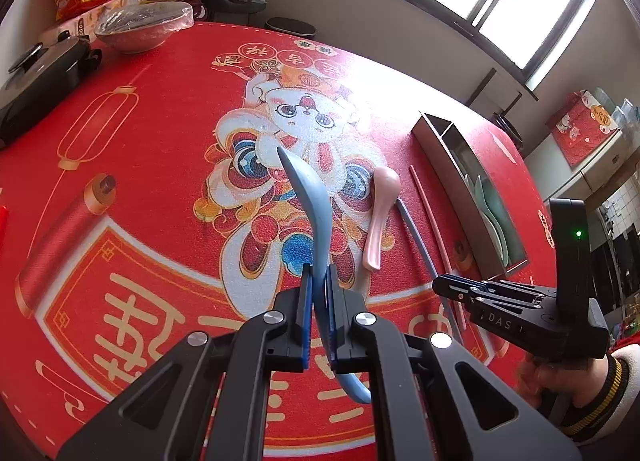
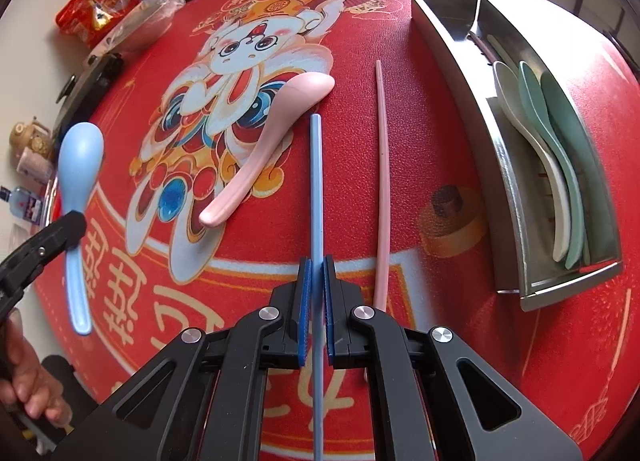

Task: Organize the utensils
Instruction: 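Carry the light blue chopstick into the steel tray and open the right gripper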

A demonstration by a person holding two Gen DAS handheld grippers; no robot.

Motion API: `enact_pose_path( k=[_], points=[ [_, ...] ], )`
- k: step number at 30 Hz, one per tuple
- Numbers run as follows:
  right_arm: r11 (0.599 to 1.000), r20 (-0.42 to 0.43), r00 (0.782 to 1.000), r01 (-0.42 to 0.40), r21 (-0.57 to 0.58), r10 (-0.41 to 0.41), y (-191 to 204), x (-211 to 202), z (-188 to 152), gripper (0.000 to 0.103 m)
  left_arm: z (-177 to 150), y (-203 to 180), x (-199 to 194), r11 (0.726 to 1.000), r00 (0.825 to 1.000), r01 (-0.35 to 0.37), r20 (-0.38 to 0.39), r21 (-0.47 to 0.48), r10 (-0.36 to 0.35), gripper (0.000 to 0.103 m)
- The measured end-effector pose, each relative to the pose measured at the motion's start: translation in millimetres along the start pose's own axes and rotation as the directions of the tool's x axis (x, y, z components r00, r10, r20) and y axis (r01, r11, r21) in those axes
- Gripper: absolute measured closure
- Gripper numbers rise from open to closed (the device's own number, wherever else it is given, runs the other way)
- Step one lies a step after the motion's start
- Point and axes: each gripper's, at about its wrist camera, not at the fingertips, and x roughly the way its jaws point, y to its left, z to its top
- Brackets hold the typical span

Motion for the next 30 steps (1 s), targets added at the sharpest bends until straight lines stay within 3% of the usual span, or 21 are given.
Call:
enact_pose_path(
  k=[6,10,23,30],
  points=[
    [0.996,0.006,0.997,-0.079,0.030,0.078,-10,-14,0,0.097,0,-11,5,1.000,1.000,0.002,-0.006,0.001,-0.002,0.097],
    [0.990,0.070,0.989,-0.135,0.044,0.132,-17,-30,4,0.097,1,-18,8,1.000,1.000,0.009,-0.008,0.000,-0.009,0.097],
    [0.985,0.231,0.970,-0.109,0.136,0.076,-93,-68,67,0.097,-5,-36,6,1.000,1.000,0.013,0.013,-0.022,-0.012,0.097],
    [0.998,0.158,0.987,-0.034,0.050,0.026,-103,-29,100,0.097,-13,-35,0,0.998,0.999,-0.037,0.019,-0.057,0.038,0.097]
  ],
)
